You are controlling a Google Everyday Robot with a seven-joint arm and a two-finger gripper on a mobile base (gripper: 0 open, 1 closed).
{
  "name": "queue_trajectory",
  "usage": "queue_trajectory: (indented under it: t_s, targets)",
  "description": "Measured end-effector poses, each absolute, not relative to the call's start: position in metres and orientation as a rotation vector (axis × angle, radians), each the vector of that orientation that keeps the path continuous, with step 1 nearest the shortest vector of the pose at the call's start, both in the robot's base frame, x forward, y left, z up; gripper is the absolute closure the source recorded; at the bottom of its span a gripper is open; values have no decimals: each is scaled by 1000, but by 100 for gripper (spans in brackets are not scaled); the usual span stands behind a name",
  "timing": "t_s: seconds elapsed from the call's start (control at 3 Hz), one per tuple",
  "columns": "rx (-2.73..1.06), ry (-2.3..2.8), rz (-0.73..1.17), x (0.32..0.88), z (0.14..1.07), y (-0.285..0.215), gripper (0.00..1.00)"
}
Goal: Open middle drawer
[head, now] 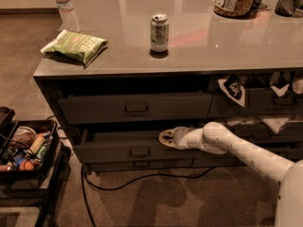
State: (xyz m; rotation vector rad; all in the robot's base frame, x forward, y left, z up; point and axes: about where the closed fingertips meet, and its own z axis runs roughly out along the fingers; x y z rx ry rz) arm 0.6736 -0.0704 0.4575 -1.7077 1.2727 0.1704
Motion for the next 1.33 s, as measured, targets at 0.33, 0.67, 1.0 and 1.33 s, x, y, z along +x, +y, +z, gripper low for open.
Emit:
queue_trajectory:
  t_s: [0.33, 0.67, 1.0, 1.33]
  targets:
    - [-1685, 1268, 99, 687, 459, -69, 100]
    - [-1645, 1295, 34, 699, 462, -67, 100]
    - [-1662, 1326, 15, 706, 461, -63, 100]
    - [-1714, 1374, 51, 709, 454, -59, 100]
